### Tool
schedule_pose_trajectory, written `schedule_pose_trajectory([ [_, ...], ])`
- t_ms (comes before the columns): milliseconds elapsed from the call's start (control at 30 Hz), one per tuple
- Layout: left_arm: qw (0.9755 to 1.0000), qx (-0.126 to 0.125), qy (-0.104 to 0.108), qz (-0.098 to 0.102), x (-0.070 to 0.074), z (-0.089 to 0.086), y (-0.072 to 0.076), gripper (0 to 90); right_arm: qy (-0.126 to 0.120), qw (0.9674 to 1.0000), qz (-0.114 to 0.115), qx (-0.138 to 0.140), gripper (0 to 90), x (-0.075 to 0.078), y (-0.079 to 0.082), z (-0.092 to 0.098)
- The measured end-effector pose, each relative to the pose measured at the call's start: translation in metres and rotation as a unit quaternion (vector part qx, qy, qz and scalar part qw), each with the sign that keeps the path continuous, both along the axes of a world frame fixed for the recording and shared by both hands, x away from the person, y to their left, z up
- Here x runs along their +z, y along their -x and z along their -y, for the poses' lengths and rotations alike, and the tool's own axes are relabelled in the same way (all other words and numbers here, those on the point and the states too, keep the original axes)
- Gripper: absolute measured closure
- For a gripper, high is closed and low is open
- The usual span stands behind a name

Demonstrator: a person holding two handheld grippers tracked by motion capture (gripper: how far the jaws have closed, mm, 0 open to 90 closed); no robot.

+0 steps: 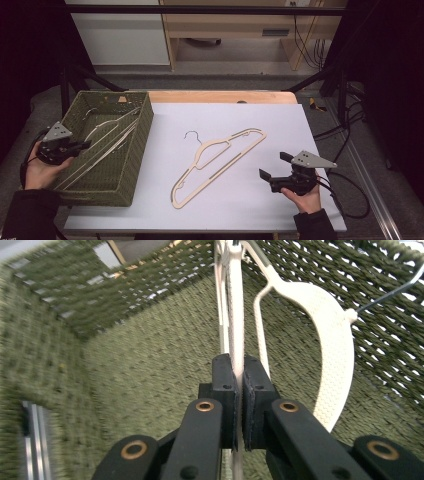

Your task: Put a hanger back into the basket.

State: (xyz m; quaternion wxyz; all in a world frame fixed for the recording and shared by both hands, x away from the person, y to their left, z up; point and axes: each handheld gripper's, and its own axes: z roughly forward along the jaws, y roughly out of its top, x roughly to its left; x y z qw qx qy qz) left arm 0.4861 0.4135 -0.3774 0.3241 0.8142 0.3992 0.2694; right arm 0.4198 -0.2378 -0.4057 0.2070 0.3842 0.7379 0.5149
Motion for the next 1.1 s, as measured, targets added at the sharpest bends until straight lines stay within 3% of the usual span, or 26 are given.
schedule_pose_trajectory([
  [100,0.9999,0.001,0.009,-0.011,-0.004,0.000,0.002,85.8,-0.001,1.0000,-0.001,0.000,4.6,0.000,0.000,-0.001],
  [267,0.9988,-0.001,-0.001,-0.049,-0.014,0.001,0.001,82.5,0.001,1.0000,-0.001,0.003,4.7,0.000,0.000,-0.002],
  [400,0.9974,-0.004,0.023,-0.069,-0.015,0.005,-0.001,77.3,0.000,1.0000,-0.002,0.002,4.7,-0.001,0.000,-0.003],
  [467,0.9958,-0.019,0.009,-0.090,-0.015,0.009,-0.002,70.5,0.002,1.0000,0.000,0.003,4.7,-0.001,0.000,-0.003],
  [567,0.9963,-0.021,0.010,-0.083,-0.015,0.015,-0.001,67.4,0.001,1.0000,-0.001,0.003,4.7,-0.001,0.000,-0.003],
  [600,0.9971,-0.023,0.014,-0.071,-0.015,0.016,-0.001,66.4,0.001,1.0000,-0.001,0.003,4.7,-0.001,0.000,-0.003],
  [633,0.9967,-0.025,0.015,-0.076,-0.013,0.017,0.000,64.5,0.001,1.0000,0.000,0.003,4.7,0.000,0.000,-0.003],
  [800,0.9976,-0.027,0.016,-0.062,-0.007,0.020,0.002,60.4,-0.001,1.0000,0.000,0.003,4.7,0.000,0.001,-0.003],
  [867,0.9975,-0.031,0.026,-0.058,-0.003,0.021,0.004,57.7,-0.001,1.0000,0.000,0.003,4.7,0.000,0.001,-0.003],
  [1100,0.9978,-0.024,0.062,-0.008,0.015,0.024,0.015,49.7,-0.003,1.0000,0.001,0.005,4.7,0.001,0.001,-0.004],
])
